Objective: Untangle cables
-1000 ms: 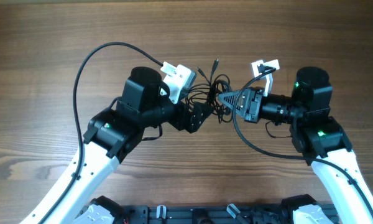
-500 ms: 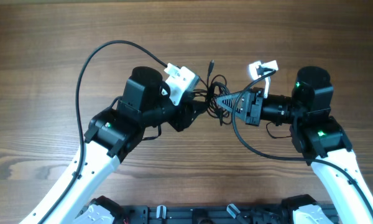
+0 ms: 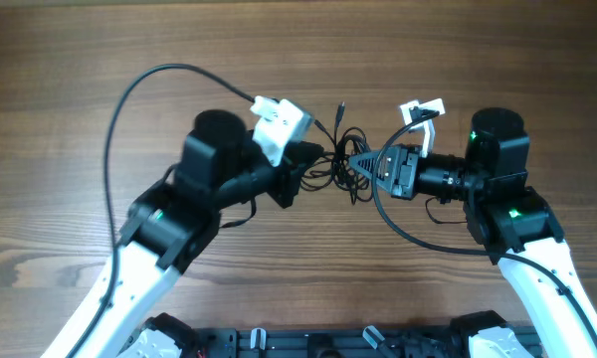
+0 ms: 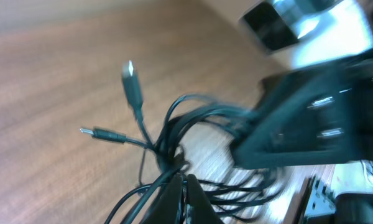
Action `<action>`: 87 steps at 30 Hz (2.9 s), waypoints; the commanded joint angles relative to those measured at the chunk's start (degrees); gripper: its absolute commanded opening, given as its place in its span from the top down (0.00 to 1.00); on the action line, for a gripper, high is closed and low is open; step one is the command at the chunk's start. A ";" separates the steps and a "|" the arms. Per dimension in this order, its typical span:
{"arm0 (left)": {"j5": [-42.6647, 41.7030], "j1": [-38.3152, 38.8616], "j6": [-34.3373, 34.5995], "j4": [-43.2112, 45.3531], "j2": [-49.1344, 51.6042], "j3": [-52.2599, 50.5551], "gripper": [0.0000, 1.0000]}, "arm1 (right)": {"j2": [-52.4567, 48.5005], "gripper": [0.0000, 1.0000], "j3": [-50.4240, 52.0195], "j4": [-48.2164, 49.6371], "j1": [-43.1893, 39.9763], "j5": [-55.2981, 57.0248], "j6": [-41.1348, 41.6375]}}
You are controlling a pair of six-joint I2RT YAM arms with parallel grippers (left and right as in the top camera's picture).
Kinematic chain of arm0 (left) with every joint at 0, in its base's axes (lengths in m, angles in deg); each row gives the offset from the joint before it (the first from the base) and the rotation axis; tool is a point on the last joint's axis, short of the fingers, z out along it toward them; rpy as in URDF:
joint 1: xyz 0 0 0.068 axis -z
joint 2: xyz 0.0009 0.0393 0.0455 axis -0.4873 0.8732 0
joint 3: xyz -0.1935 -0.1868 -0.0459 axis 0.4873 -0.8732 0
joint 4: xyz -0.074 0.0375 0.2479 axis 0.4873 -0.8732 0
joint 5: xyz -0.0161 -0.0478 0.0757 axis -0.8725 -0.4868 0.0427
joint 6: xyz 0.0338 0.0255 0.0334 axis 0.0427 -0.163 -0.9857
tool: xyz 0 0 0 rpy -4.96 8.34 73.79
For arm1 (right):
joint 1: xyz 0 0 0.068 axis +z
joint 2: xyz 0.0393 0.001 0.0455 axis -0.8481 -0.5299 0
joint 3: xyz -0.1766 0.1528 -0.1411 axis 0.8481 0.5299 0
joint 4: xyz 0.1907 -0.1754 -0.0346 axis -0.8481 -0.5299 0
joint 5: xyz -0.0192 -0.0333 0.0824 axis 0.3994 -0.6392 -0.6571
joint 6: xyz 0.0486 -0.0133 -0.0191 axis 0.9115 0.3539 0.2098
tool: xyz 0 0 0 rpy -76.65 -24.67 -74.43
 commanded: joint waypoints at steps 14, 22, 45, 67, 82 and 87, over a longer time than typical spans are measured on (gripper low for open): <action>-5.73 0.33 -8.00 -10.14 -0.11 0.28 0.16 | 0.31 0.93 -1.36 5.62 0.07 -13.46 -15.45; -10.62 0.33 -7.80 -11.43 1.01 0.28 0.32 | 0.26 0.93 -1.36 8.92 0.07 -10.21 -8.79; 25.73 -6.97 18.18 -5.29 -16.55 0.28 0.96 | 0.26 0.96 -1.36 0.39 -0.04 13.00 2.12; -3.32 -3.08 9.90 -6.16 1.99 0.28 0.00 | 0.26 0.96 -1.36 8.39 -0.04 8.09 23.50; 1.51 -0.22 6.49 -1.86 1.99 0.28 0.96 | 0.26 0.96 -1.36 13.31 -0.04 6.43 30.25; 4.24 -0.22 12.20 8.24 -0.11 0.28 0.96 | 0.26 0.96 -1.33 2.38 -0.04 16.81 27.56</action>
